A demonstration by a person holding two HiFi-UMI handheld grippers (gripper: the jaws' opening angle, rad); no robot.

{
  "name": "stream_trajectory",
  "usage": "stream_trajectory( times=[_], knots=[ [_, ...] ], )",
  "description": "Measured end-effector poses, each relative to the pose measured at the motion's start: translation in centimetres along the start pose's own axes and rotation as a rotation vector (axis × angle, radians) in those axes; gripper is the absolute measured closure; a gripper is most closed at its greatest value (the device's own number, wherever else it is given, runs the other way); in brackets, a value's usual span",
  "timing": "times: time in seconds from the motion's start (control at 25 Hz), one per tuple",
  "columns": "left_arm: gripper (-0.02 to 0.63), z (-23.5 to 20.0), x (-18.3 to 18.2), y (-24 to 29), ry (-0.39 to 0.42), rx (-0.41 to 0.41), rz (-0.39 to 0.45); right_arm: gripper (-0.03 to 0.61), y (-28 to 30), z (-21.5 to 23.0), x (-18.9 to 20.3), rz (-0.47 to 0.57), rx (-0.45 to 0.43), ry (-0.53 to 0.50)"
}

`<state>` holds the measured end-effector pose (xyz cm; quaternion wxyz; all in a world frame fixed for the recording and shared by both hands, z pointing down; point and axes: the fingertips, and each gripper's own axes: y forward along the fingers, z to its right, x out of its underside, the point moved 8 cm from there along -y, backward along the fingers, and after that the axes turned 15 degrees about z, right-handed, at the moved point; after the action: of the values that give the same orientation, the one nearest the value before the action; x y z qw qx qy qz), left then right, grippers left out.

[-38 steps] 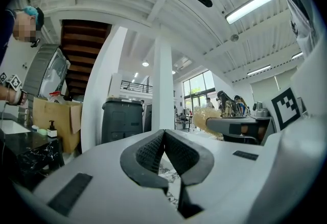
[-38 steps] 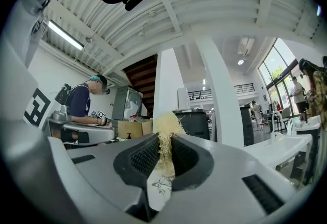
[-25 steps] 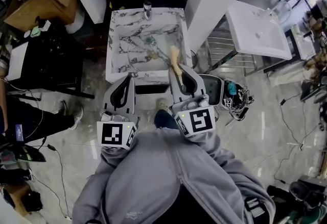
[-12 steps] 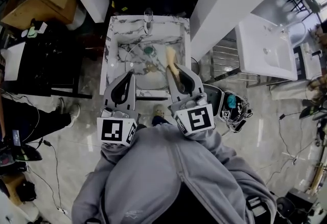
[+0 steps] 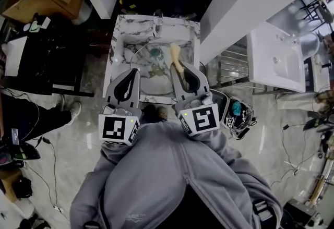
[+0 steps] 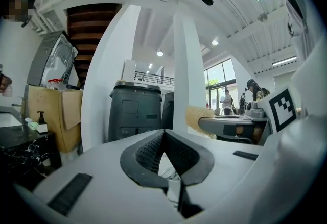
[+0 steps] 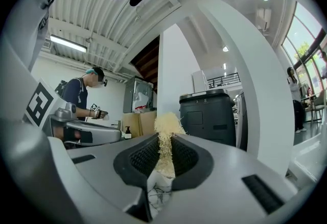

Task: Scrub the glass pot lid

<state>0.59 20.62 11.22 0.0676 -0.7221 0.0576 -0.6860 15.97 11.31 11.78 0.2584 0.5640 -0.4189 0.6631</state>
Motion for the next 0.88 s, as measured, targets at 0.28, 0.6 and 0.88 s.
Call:
stream_trajectory(
  times=[0.28, 0.6, 0.88],
  knots=[
    [0.598, -1.9, -0.6, 2.9, -0.022, 0.048, -0.026, 0.522, 2.3, 1.0, -0.4, -0.019, 0.033, -0.029],
    [0.598, -4.4, 2.2, 5.2, -0.062, 0.077, -0.088, 0.522, 5.1, 1.9, 2.5, -0.034, 0.083, -0.016],
    [0.598, -7.0, 6.3, 6.1, -0.089, 0.085, -0.155, 0.523, 7.1, 1.5, 6.8, -0.095, 0.078, 0.013]
  ],
)
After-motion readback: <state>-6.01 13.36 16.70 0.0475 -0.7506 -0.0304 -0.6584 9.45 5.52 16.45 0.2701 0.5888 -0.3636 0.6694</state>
